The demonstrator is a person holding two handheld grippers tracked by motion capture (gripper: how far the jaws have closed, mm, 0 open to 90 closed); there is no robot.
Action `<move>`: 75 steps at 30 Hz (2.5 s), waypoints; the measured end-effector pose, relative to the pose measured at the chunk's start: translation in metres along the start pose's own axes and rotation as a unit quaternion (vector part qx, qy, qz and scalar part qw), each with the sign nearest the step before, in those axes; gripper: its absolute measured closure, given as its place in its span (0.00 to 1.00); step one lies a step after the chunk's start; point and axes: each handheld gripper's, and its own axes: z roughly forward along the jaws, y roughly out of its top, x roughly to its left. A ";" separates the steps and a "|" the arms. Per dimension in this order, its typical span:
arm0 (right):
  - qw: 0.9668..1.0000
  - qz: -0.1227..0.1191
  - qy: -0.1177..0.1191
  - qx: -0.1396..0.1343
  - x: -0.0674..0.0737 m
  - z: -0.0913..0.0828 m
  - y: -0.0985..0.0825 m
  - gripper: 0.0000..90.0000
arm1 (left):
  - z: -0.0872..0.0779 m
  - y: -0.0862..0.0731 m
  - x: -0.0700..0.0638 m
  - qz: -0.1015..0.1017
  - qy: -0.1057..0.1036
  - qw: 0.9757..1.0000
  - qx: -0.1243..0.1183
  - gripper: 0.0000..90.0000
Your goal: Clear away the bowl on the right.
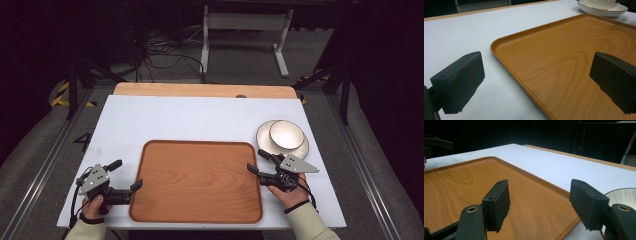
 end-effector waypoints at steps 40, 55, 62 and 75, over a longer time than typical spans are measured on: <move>1.000 0.003 0.004 0.003 -0.001 0.002 0.010 0.41 | 0.001 0.000 0.000 0.002 0.001 1.000 0.002 0.00; 1.000 0.004 0.002 0.017 0.001 -0.012 0.048 0.45 | 0.001 0.000 0.000 0.002 0.001 1.000 0.003 0.00; 1.000 -0.001 -0.001 0.003 0.000 -0.016 0.060 0.41 | 0.001 0.000 -0.001 0.003 0.002 1.000 0.003 0.00; 1.000 -0.001 0.022 0.004 -0.002 -0.015 0.075 0.42 | 0.001 0.000 -0.001 0.003 0.001 1.000 0.004 0.00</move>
